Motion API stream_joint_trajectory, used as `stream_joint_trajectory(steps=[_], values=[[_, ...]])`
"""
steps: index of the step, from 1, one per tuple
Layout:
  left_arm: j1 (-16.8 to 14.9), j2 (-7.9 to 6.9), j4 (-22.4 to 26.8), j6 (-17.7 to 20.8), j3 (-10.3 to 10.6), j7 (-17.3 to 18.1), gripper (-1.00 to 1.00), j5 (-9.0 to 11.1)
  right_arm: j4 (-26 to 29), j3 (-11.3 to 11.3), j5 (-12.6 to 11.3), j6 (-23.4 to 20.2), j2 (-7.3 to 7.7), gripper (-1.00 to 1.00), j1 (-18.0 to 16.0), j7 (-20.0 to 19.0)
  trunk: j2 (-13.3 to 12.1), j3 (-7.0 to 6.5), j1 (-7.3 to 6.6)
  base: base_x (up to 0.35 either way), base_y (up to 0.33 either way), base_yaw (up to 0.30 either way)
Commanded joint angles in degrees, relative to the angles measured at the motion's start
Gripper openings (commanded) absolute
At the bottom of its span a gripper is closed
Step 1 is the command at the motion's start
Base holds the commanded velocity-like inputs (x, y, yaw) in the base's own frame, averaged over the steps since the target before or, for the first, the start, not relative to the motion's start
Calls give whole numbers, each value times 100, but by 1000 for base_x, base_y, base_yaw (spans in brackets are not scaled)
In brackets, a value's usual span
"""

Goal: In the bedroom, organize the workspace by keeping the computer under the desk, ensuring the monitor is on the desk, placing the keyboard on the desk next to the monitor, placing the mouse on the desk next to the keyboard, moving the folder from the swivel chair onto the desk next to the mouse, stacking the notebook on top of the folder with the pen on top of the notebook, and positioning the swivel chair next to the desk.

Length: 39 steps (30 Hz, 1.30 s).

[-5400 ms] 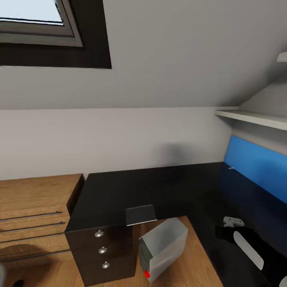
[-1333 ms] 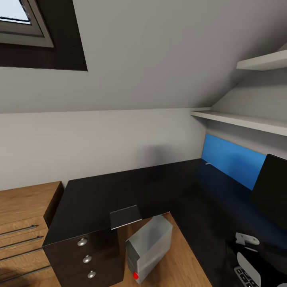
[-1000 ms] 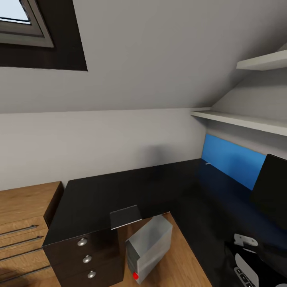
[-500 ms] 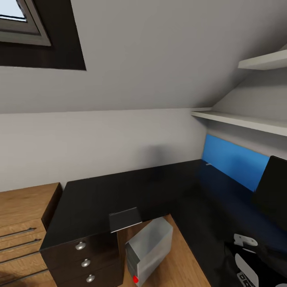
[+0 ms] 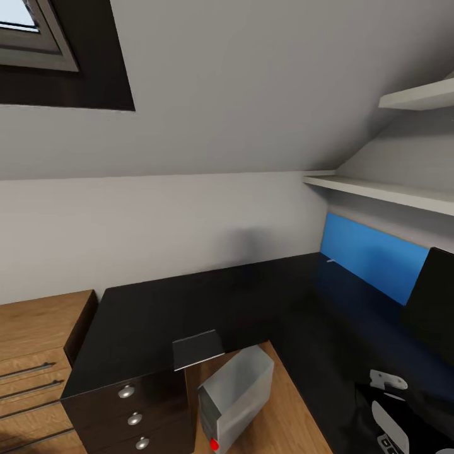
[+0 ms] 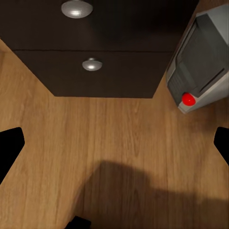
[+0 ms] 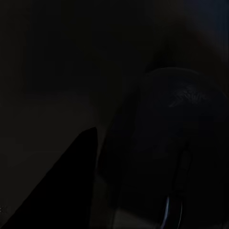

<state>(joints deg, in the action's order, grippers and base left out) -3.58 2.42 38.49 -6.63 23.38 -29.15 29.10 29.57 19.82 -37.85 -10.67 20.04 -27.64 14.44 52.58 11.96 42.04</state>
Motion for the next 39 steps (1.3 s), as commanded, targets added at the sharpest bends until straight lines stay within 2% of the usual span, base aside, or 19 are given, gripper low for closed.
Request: stream_joint_trajectory(steps=[1, 11, 20, 35, 36, 39], values=[[-8, -5, 0, -40, 35, -35, 100, 61, 14, 48, -38, -23, 9, -100, -7, 50, 6, 8, 2, 86, 0, 0], [-9, -5, 0, -40, 42, -30, 100, 61, 14, 48, -38, -23, 9, -100, -6, 50, 6, 8, 2, 15, 0, 0], [-8, -5, 0, -40, 44, -38, 100, 61, 14, 48, -38, -23, 9, -100, -5, 50, 367, 170, 200, 0, 0, 0], [-7, -5, 0, -40, 44, -38, 100, 61, 6, 61, -30, -23, 9, -100, -5, 53, 367, 170, 200, 0, 0, 0], [-8, -5, 0, -40, 44, -38, 100, 61, 5, 63, -30, -24, 9, 100, -7, 58, 367, 170, 200, 0, 0, 0], [-6, -5, 0, -40, 44, -42, 100, 61, 12, 65, -29, -23, 7, 100, -5, 74, 367, 170, 200, 0, 0, 0]])
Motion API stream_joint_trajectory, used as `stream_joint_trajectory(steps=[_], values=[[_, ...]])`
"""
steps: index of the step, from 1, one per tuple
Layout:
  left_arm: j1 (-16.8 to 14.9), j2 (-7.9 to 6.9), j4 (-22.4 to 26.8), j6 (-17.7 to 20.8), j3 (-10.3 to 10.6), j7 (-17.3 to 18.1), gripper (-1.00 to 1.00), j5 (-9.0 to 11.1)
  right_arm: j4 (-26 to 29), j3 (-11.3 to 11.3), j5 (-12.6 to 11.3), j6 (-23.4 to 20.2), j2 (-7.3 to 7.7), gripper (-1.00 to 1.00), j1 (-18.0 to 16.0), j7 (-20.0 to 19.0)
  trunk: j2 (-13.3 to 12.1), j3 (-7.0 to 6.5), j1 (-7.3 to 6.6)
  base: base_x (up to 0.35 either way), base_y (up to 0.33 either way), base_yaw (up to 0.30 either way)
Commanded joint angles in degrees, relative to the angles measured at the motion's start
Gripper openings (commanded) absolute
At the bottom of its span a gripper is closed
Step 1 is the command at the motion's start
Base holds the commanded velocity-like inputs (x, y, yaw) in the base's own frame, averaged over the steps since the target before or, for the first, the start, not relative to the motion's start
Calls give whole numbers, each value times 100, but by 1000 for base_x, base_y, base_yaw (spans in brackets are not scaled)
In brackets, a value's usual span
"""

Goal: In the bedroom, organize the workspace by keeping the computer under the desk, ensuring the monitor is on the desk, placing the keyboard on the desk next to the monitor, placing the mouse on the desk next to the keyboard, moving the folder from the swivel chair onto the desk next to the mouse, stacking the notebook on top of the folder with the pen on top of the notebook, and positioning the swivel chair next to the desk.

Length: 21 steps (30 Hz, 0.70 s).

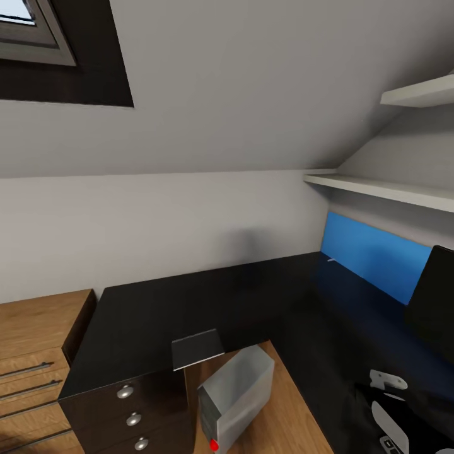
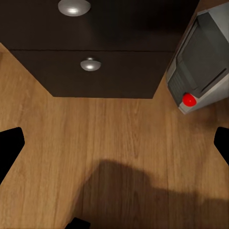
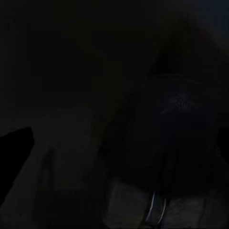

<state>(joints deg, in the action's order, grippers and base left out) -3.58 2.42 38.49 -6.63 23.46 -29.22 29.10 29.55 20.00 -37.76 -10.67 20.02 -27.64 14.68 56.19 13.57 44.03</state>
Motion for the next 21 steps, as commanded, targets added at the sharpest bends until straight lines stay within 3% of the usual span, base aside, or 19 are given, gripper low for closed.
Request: stream_joint_trajectory(steps=[1, 21], values=[[-8, -5, 0, -40, 35, -37, 100, 61, 15, 48, -39, -23, 10, 100, -6, 48, 6, 8, 1, 0, 0, 0], [-8, -5, -10, -36, 6, -31, 100, 66, 24, 48, -34, 11, 9, 100, -8, 28, 6, 8, 1, 0, 0, 0]])
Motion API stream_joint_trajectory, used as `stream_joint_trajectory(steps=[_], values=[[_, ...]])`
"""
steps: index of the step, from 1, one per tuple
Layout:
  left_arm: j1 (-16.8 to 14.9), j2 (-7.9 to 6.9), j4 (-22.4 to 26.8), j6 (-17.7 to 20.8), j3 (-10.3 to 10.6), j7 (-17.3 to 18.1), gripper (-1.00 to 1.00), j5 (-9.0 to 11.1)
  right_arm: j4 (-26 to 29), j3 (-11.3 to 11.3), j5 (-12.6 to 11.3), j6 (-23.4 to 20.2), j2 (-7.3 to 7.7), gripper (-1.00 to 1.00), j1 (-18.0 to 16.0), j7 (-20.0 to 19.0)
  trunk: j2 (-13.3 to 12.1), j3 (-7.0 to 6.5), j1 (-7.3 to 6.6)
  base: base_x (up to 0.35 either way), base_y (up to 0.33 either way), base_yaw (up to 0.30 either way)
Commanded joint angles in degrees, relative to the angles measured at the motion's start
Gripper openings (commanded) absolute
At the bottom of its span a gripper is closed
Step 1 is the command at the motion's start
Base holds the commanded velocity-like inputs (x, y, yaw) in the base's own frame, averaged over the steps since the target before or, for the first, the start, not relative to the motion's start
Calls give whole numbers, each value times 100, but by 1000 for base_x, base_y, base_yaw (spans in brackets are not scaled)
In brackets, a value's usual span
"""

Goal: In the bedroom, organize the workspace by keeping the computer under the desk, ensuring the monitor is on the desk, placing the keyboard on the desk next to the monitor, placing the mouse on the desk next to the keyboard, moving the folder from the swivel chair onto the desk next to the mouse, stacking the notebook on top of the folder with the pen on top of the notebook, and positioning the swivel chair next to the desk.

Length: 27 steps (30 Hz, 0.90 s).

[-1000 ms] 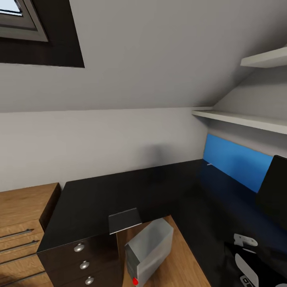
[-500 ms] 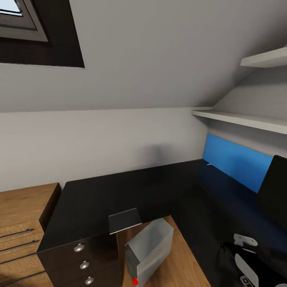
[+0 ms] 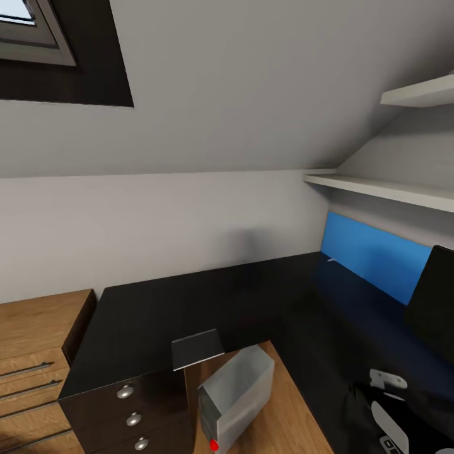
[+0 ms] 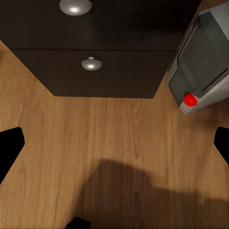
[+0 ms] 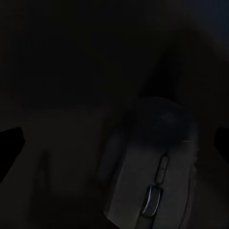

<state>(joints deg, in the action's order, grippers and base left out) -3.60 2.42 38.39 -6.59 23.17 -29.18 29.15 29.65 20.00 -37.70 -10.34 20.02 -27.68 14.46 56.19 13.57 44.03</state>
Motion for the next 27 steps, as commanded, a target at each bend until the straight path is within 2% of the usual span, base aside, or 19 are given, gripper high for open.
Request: stream_joint_trajectory(steps=[1, 4, 10, 22, 27], values=[[-6, -5, -2, -38, 33, -34, 100, 62, 17, 50, -40, 25, 6, 100, -3, 52, 6, 8, 1, 0, 0, 0], [-6, -5, -5, -38, 31, -33, 100, 63, 21, 54, -42, 168, 4, 100, -2, 62, 6, 8, 1, 0, 0, 0], [-6, -5, -16, -38, 37, -27, 100, 68, 18, 48, -38, 344, 4, 100, -1, 72, -235, -100, -131, 0, 0, 0], [-8, -5, -42, -22, 28, -26, 100, 85, 15, 56, -43, 376, 2, 100, -1, 72, -716, -315, -395, 0, 0, 0], [-6, -5, -42, -9, 22, -26, 100, 89, 8, 57, -44, 626, 2, 100, -3, 74, -917, -405, -504, 0, 0, 0]])
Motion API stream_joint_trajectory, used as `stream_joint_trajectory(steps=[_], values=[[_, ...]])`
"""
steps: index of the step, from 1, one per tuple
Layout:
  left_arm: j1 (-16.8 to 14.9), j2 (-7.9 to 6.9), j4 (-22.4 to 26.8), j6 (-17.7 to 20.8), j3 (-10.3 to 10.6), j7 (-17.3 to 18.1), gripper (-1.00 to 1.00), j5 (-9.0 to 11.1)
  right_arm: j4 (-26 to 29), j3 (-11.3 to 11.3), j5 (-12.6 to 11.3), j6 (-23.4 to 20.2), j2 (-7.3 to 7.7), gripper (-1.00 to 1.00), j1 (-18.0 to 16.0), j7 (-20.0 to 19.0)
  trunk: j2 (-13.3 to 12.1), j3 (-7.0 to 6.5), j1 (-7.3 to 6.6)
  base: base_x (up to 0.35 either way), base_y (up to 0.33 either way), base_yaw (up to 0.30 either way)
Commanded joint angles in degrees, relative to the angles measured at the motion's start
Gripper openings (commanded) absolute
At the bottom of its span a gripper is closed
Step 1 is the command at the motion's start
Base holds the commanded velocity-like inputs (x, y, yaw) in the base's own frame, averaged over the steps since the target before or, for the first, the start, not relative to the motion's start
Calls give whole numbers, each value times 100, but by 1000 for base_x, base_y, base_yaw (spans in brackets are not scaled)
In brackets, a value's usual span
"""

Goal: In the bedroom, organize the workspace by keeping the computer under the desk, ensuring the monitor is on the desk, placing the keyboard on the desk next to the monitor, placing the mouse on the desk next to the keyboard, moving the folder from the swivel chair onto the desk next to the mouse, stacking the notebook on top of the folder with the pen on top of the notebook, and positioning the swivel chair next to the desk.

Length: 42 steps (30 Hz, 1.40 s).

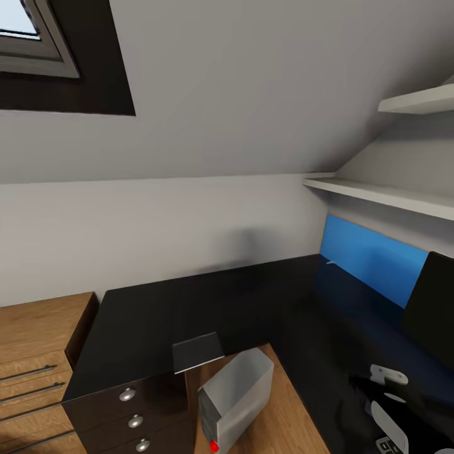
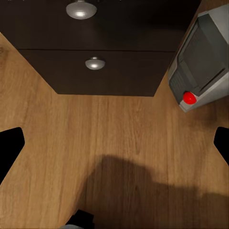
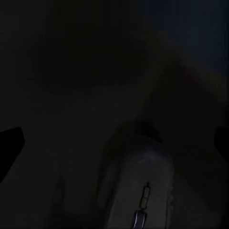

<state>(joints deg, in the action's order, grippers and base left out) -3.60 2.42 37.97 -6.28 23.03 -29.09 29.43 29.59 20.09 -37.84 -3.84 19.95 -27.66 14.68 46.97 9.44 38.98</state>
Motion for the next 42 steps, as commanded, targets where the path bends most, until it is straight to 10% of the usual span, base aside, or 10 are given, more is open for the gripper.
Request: stream_joint_trajectory(steps=[1, 42], values=[[-6, -5, 0, -34, 36, -36, 100, 62, 14, 48, -31, 40, 9, 100, -4, 50, -35, -9, -21, 0, 0, 0], [-6, 4, -281, -22, 104, -50, 100, 36, 65, 39, -21, 164, -17, 100, -4, 70, -75, -27, -43, 0, 0, 56]])
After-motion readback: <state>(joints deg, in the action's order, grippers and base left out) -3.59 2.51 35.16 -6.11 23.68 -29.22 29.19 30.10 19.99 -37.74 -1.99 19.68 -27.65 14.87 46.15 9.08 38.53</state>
